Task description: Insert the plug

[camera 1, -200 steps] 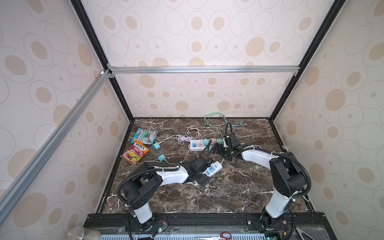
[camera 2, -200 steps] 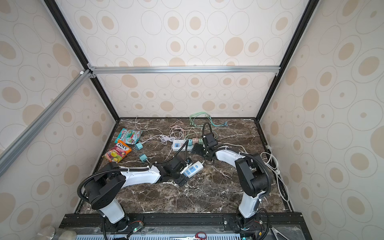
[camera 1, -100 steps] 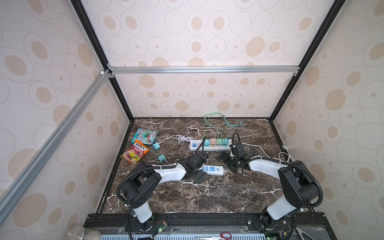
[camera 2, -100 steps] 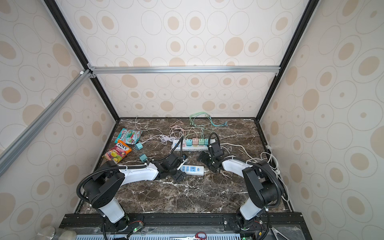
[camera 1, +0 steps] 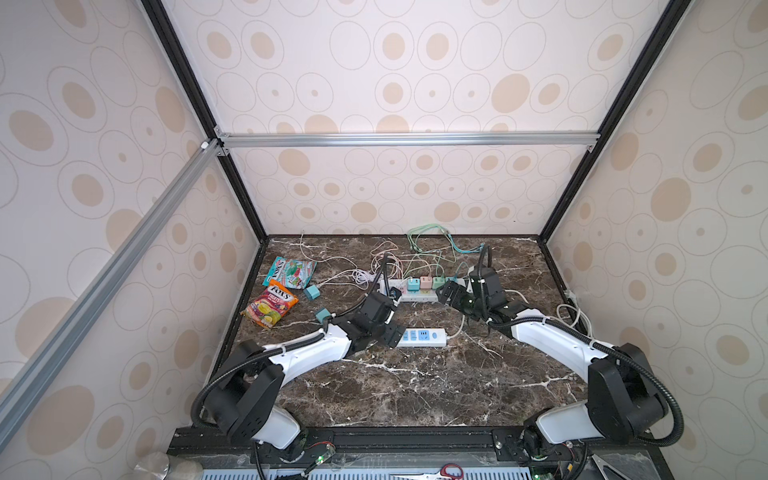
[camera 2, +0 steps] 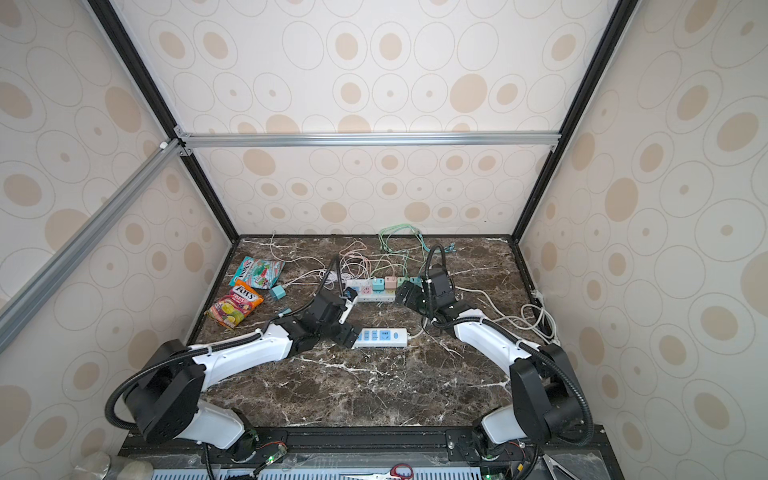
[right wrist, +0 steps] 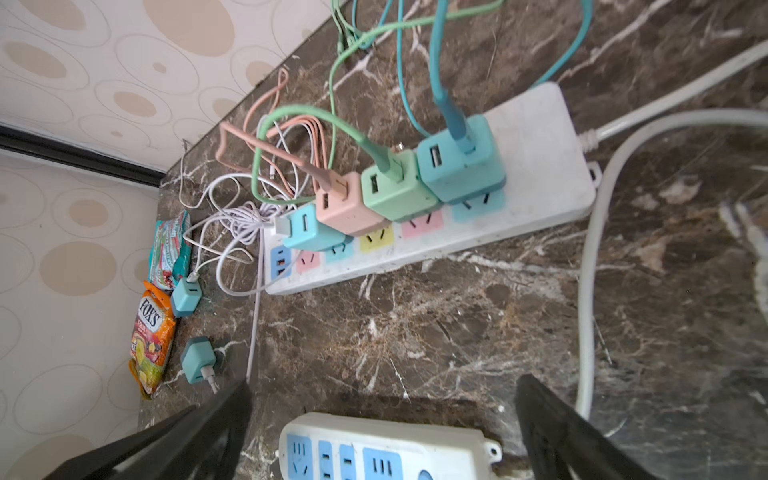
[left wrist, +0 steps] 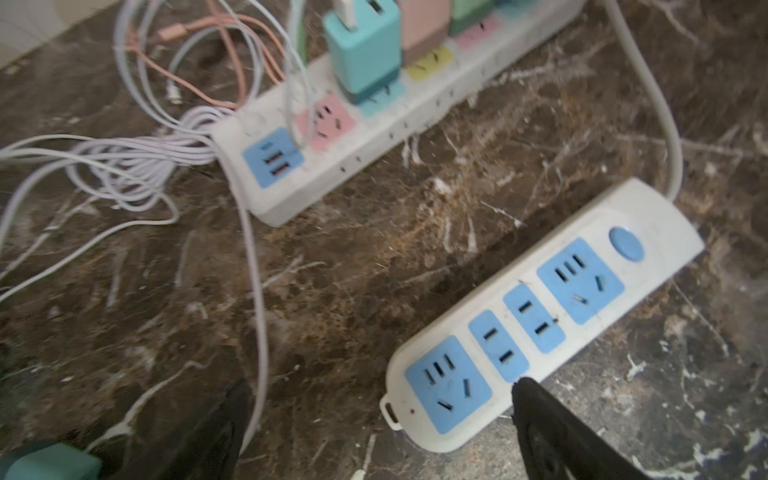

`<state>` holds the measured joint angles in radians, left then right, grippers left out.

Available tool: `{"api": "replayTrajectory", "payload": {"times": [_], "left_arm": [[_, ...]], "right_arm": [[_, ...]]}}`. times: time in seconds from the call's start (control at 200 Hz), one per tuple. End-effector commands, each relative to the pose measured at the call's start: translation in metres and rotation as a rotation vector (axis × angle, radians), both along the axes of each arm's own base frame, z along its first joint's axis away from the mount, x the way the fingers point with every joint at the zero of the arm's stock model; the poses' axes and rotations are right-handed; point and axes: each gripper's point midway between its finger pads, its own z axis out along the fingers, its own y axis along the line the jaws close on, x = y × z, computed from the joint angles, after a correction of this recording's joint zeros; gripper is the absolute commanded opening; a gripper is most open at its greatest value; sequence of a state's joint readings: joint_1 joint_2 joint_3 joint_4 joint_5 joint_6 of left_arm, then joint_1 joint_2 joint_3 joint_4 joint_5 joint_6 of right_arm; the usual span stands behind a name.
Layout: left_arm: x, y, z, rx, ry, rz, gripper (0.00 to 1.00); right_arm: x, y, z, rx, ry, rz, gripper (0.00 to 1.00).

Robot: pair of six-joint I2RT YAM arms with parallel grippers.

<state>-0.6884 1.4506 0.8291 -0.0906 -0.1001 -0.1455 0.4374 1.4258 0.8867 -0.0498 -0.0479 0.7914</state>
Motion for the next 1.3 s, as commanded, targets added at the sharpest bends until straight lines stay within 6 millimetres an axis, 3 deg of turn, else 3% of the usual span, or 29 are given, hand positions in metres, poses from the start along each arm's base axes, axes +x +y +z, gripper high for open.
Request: {"api": "replayTrajectory", "payload": {"times": [0.0, 0.185, 0.455, 0.54, 0.715, 0.895, 1.12, 1.296], "left_arm": [[0.008, 0.04, -0.001, -0.032, 0.019, 0.183, 0.98], [0.021, 0.108, -0.014, -0.067, 0.106, 0.45, 0.98], [0.057, 0.17, -0.037, -0.113, 0.194, 0.674, 0.98], [0.076, 0.168, -0.042, -0.167, 0.237, 0.632, 0.98], [0.11, 0.15, -0.03, -0.207, 0.221, 0.543, 0.98], [0.119, 0.15, -0.055, -0.138, 0.293, 0.523, 0.98], [0.106, 0.158, -0.07, -0.109, 0.327, 0.574, 0.98], [0.064, 0.156, -0.083, -0.159, 0.38, 0.597, 0.98]], "right_arm": [[0.004, -0.004, 0.01, -0.029, -0.067, -0.002, 1.0], [-0.002, -0.008, 0.002, -0.032, -0.046, -0.015, 1.0], [-0.003, 0.0, 0.001, -0.006, -0.036, 0.021, 1.0], [-0.004, 0.002, 0.002, -0.006, -0.032, 0.041, 1.0], [-0.006, 0.003, 0.004, -0.003, -0.038, 0.054, 1.0], [-0.007, 0.004, 0.004, -0.004, -0.042, 0.064, 1.0], [-0.008, 0.008, 0.005, -0.001, -0.043, 0.094, 1.0], [-0.009, 0.02, 0.01, 0.015, -0.065, 0.169, 0.99]]}}
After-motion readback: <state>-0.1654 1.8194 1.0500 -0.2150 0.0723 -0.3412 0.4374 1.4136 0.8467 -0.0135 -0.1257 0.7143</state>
